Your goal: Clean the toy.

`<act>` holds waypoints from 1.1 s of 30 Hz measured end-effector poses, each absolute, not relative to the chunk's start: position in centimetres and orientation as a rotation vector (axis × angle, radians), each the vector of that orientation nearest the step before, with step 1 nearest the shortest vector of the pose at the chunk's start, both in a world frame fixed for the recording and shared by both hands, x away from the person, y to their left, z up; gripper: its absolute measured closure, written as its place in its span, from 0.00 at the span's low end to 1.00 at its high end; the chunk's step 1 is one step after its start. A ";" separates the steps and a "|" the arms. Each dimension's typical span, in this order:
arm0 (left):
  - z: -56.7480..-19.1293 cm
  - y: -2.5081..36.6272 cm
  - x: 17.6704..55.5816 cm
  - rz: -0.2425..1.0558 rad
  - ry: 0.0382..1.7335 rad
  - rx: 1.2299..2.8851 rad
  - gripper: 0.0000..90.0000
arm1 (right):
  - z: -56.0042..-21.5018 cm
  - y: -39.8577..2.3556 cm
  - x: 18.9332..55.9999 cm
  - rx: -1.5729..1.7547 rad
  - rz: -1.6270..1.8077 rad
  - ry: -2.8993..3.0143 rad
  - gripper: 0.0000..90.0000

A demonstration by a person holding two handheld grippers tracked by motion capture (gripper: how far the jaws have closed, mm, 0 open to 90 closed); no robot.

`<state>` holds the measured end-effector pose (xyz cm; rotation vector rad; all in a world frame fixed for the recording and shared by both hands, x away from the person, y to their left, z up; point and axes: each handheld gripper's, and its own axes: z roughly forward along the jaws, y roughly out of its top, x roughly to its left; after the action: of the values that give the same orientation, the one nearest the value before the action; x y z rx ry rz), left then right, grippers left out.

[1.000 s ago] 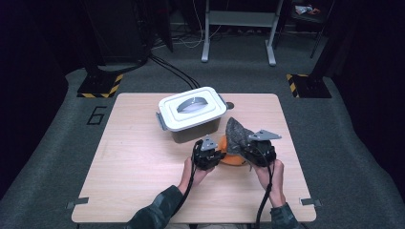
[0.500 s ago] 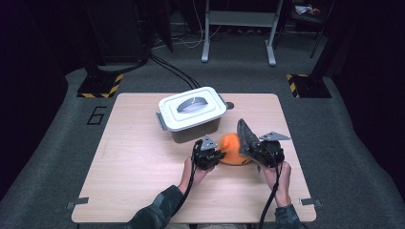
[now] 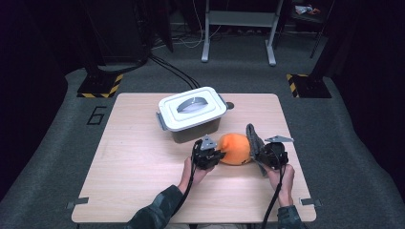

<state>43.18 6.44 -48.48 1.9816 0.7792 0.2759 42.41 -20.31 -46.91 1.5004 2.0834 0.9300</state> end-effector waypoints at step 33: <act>-48.6 6.7 43.3 0.273 0.792 1.969 0.90 | -42.4 -17.4 40.2 1.299 1.001 2.105 0.87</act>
<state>43.34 6.72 -48.58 1.9691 0.7918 0.2727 40.23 -17.42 -42.38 1.2994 2.1054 1.0012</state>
